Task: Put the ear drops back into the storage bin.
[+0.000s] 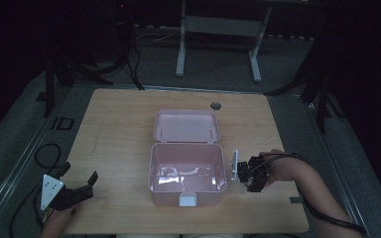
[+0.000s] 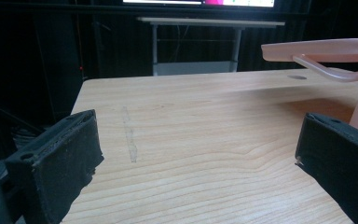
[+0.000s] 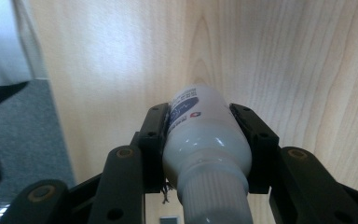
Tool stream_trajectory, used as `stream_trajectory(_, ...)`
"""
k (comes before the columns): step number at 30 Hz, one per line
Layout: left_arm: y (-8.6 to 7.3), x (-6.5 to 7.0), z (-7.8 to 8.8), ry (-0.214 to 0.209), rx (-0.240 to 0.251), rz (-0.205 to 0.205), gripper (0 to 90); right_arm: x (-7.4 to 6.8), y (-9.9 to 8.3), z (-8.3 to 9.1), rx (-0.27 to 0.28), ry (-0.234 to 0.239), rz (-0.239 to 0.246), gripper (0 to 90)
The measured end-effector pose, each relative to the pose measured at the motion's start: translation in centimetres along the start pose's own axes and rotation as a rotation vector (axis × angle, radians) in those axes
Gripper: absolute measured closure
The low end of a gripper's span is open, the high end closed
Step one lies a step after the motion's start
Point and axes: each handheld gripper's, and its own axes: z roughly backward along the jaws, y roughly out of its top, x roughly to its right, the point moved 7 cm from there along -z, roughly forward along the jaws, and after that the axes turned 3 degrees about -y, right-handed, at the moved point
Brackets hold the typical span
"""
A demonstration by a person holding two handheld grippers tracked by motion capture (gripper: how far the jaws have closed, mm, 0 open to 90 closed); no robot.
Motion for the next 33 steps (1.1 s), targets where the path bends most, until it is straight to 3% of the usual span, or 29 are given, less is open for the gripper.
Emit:
stream_trajectory(13, 0.0, 0.0, 0.0, -0.002, 0.0, 0.002, 0.4, -0.2, 0.6, 3.8, -0.015, 0.0, -0.03, 59.5)
stream_trajectory(27, 0.0, 0.0, 0.0, -0.002, 0.001, 0.003, 0.4, 0.0, 2.3, 8.2, 0.005, -0.011, -0.016, 59.6)
stream_trajectory(33, 0.0, 0.0, 0.0, -0.003, 0.002, 0.001, 0.4, 0.1, 3.3, 9.2, 0.007, -0.008, -0.008, 59.6)
